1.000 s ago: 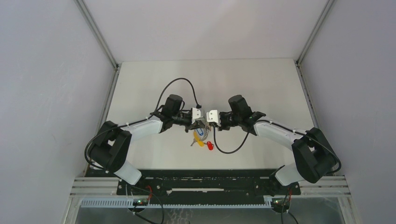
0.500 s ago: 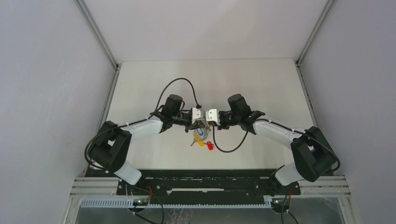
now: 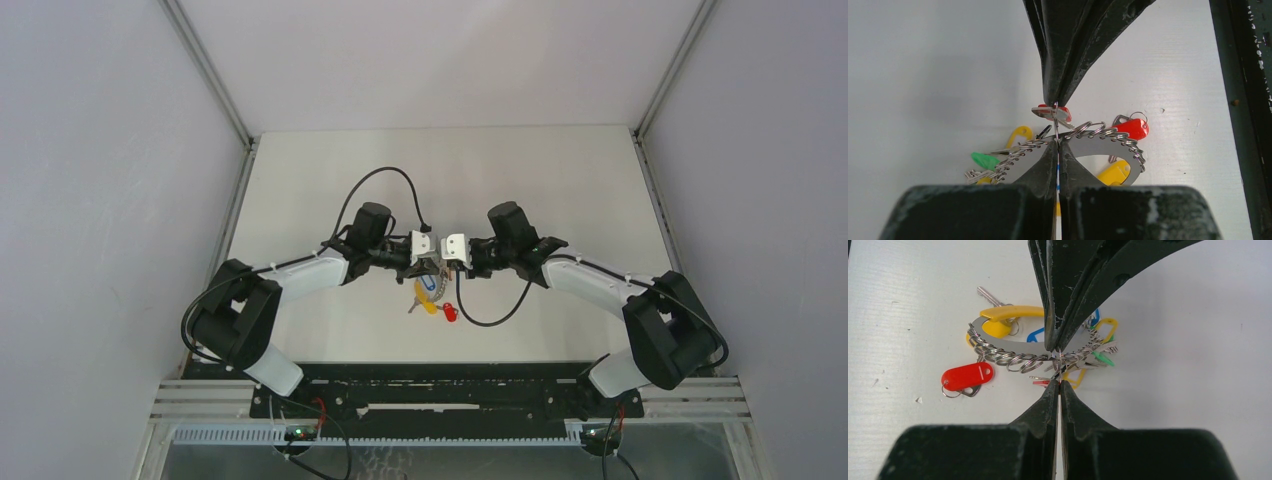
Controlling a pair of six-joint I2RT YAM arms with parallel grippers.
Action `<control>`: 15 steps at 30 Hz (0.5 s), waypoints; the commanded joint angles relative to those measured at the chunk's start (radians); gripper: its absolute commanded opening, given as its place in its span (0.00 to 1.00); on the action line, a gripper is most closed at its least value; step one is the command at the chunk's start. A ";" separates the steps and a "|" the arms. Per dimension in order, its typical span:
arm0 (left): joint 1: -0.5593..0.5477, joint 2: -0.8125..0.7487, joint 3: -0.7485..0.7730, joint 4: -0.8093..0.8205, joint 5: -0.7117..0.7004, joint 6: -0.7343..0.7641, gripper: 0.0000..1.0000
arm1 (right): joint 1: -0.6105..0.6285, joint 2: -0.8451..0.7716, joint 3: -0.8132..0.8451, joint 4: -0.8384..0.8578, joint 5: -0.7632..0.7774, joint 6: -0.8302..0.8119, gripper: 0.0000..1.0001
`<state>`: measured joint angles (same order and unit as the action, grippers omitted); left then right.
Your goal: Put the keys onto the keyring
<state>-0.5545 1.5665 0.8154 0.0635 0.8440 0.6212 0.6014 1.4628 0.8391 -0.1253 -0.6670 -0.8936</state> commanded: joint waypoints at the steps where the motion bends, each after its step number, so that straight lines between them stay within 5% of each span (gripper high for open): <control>1: -0.006 -0.009 0.034 0.022 0.020 0.021 0.00 | -0.007 -0.021 0.039 0.003 -0.036 0.017 0.00; 15: -0.005 -0.011 0.034 0.022 0.026 0.019 0.00 | -0.010 -0.010 0.045 0.003 -0.053 0.023 0.00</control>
<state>-0.5545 1.5661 0.8154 0.0635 0.8433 0.6216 0.5964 1.4628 0.8394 -0.1326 -0.6903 -0.8928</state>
